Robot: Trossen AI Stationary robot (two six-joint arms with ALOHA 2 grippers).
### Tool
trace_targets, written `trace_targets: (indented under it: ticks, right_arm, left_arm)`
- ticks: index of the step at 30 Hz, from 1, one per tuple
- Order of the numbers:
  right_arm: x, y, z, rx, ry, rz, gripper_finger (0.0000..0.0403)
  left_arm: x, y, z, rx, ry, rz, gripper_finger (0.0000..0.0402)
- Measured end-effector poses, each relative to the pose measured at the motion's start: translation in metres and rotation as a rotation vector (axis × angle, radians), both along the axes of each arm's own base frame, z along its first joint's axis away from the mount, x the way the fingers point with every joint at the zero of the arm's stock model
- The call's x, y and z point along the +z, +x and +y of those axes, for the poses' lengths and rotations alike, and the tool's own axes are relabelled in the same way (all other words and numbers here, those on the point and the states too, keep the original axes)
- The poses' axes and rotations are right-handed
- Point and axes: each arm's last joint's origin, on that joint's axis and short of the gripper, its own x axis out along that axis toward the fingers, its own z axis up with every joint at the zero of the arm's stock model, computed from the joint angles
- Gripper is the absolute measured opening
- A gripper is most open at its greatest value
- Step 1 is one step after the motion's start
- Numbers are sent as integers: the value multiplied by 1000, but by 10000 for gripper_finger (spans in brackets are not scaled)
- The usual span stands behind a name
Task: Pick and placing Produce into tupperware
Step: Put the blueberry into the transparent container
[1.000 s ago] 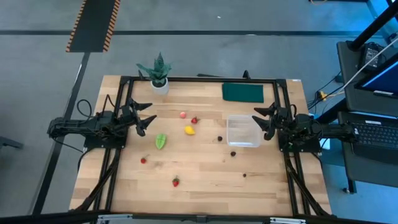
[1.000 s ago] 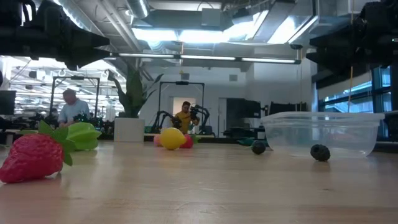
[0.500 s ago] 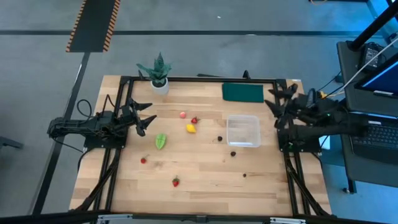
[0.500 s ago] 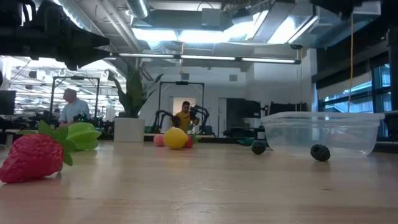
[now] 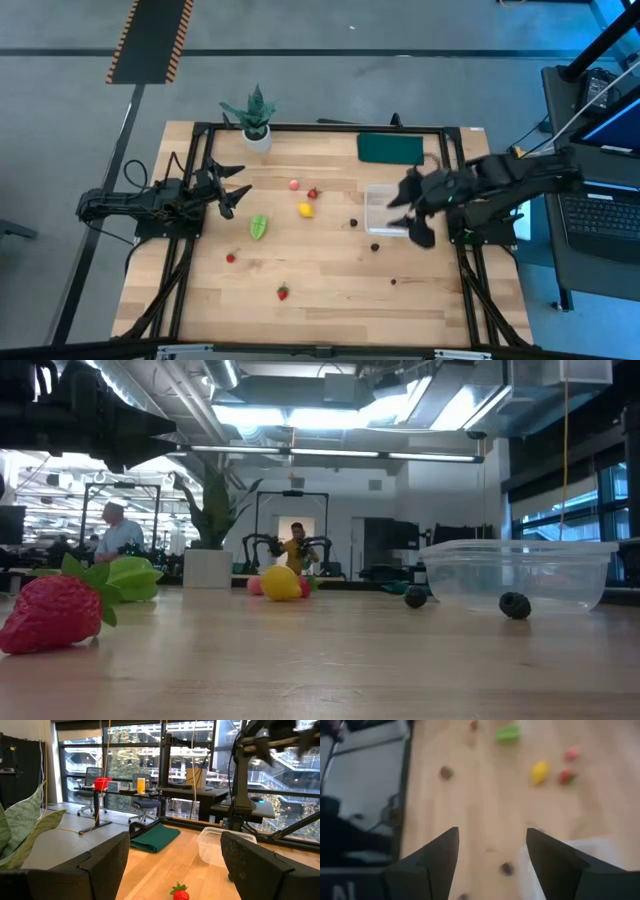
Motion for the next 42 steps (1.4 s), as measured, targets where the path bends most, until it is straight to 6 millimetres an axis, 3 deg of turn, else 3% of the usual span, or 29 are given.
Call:
trace_targets:
  ticks: [3, 7, 10, 19, 23, 34, 42]
  right_arm:
    - [-4, 3, 18, 25, 5, 114, 234]
    - [-26, 2, 35, 0, -4, 296, 234]
    - [-42, 0, 43, -25, -32, 328, 234]
    - [-120, -11, 58, -3, -130, 455, 234]
    - [-148, -14, 67, 30, -100, 421, 234]
    - [-184, -25, 82, -11, 41, 412, 234]
    - [-202, -15, 95, -11, 62, 404, 234]
  left_arm:
    - [0, 0, 0, 0, 0, 0, 305]
    - [0, 0, 0, 0, 0, 0, 305]
    - [0, 0, 0, 0, 0, 0, 305]
    - [0, 0, 0, 0, 0, 0, 305]
    - [0, 0, 0, 0, 0, 0, 305]
    - [0, 0, 0, 0, 0, -1, 305]
    - [0, 0, 0, 2, 0, 0, 305]
